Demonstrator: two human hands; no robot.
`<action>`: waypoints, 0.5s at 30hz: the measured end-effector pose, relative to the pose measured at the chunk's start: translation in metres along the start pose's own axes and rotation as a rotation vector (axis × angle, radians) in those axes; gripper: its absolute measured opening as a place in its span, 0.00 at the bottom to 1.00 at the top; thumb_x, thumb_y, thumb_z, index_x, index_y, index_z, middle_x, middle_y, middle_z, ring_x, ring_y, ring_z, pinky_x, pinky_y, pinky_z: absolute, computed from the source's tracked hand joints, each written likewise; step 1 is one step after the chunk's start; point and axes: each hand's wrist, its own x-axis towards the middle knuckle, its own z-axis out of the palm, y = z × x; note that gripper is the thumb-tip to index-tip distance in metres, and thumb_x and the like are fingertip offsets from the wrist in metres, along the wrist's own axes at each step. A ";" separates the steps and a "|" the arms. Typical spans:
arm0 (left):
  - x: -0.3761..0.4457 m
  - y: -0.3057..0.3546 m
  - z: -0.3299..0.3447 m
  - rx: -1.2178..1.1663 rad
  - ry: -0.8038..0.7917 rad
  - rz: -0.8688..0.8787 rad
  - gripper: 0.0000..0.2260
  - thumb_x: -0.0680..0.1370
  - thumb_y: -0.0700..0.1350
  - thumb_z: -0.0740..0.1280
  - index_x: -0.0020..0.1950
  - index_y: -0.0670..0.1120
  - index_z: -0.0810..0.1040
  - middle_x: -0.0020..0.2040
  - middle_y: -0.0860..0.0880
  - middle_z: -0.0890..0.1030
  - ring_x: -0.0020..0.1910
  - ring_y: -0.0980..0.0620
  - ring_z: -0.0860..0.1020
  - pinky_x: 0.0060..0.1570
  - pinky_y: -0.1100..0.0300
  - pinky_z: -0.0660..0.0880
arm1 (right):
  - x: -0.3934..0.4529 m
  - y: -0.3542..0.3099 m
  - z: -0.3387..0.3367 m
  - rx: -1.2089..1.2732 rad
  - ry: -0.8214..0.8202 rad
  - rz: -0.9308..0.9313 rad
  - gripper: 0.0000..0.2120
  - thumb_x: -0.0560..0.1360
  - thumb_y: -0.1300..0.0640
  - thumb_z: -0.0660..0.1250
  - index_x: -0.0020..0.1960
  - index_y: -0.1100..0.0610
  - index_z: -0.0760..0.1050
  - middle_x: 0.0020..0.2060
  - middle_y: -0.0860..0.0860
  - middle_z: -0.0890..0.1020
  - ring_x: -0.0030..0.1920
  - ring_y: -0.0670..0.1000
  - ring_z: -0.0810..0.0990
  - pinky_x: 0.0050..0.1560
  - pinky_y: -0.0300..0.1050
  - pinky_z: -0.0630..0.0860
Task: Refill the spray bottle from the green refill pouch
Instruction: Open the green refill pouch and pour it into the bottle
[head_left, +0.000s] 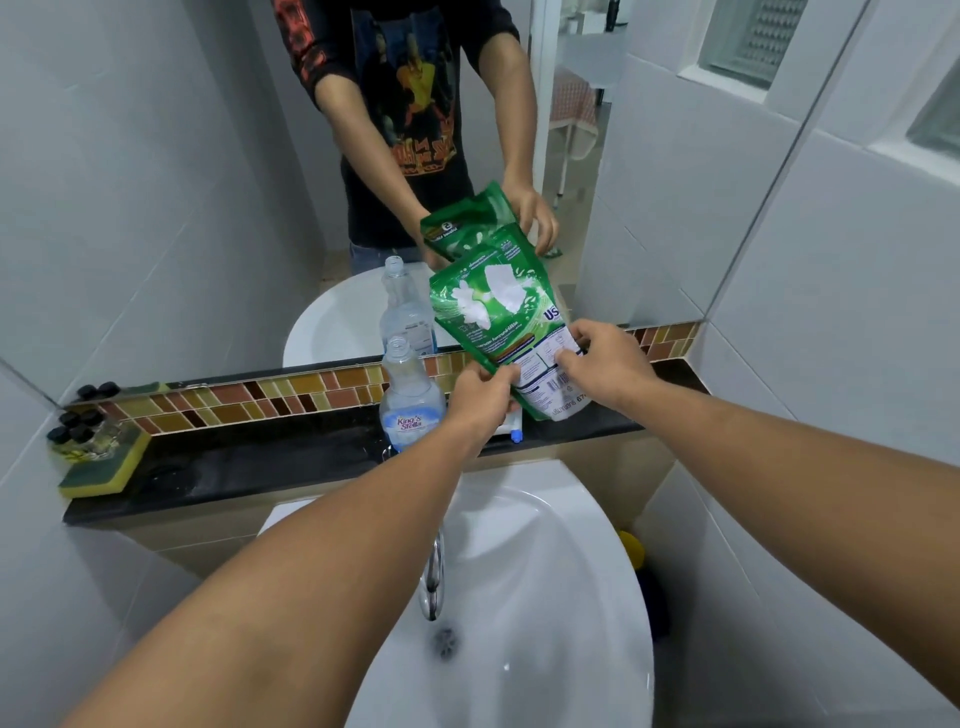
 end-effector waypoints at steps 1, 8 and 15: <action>0.002 0.000 0.004 0.016 -0.005 0.005 0.03 0.81 0.46 0.67 0.53 0.50 0.75 0.55 0.46 0.85 0.52 0.46 0.85 0.35 0.64 0.76 | 0.000 0.006 0.000 0.009 0.002 0.011 0.06 0.79 0.51 0.69 0.55 0.48 0.80 0.52 0.47 0.84 0.51 0.52 0.81 0.52 0.56 0.81; 0.022 -0.011 0.047 0.149 -0.074 0.033 0.12 0.81 0.47 0.69 0.62 0.46 0.76 0.60 0.46 0.84 0.58 0.44 0.83 0.58 0.48 0.81 | 0.001 0.057 -0.009 0.052 0.050 0.112 0.02 0.78 0.51 0.69 0.51 0.46 0.79 0.48 0.44 0.83 0.49 0.52 0.81 0.48 0.48 0.77; 0.033 -0.016 0.095 0.301 -0.137 0.114 0.13 0.80 0.48 0.70 0.64 0.47 0.77 0.62 0.47 0.84 0.60 0.44 0.82 0.63 0.44 0.79 | -0.002 0.109 -0.022 0.056 0.100 0.235 0.03 0.79 0.49 0.68 0.52 0.43 0.76 0.51 0.46 0.83 0.49 0.54 0.79 0.47 0.48 0.75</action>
